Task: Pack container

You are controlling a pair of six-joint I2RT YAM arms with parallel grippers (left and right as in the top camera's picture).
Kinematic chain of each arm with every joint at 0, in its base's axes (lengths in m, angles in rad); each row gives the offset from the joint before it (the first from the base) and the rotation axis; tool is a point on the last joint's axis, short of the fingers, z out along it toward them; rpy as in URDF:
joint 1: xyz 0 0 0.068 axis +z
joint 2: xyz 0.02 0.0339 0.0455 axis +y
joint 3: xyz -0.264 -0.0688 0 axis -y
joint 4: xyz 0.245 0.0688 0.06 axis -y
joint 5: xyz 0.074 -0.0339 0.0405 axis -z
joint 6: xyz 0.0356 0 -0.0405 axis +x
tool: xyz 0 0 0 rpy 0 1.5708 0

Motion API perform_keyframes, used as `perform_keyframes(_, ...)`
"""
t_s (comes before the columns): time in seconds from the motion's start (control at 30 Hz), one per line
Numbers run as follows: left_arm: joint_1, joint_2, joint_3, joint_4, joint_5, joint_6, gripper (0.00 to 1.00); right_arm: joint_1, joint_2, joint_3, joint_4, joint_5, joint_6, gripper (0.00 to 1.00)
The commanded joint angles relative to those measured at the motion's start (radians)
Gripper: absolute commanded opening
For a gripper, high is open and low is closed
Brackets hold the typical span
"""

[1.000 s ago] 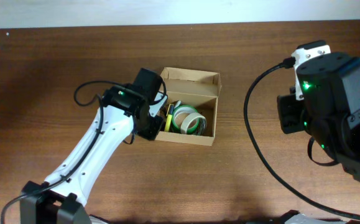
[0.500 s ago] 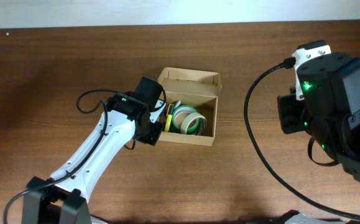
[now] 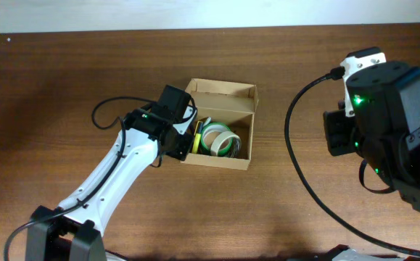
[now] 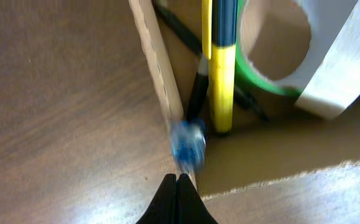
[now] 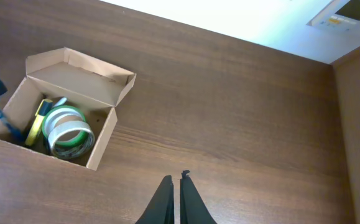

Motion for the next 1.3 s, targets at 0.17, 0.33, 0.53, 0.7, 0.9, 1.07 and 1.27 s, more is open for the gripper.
perform_keyframes(0.17,0.002,0.009,-0.005,0.110,-0.003,0.001,0.02,0.007,-0.010,0.005,-0.006,-0.005,0.009,0.04)
perform_keyframes(0.33,0.002,0.009,-0.005,0.180,-0.003,0.001,0.02,0.007,-0.010,0.005,-0.006,-0.006,0.009,0.04)
perform_keyframes(0.53,0.015,0.009,-0.004,0.240,-0.050,0.001,0.02,0.007,-0.009,0.005,-0.006,-0.010,0.009,0.04)
perform_keyframes(0.7,0.094,0.009,0.000,0.249,0.001,-0.026,0.02,-0.007,-0.001,0.004,-0.006,-0.009,0.020,0.05)
perform_keyframes(0.9,0.248,0.053,0.000,0.158,0.150,-0.072,0.02,-0.195,0.043,-0.021,-0.006,-0.167,0.038,0.04)
perform_keyframes(1.07,0.341,0.103,0.000,0.163,0.276,-0.079,0.02,-0.336,0.105,-0.060,-0.006,-0.362,0.035,0.04)
perform_keyframes(1.27,0.389,0.140,0.003,0.175,0.384,-0.078,0.02,-0.460,0.214,-0.157,-0.006,-0.615,0.031,0.04)
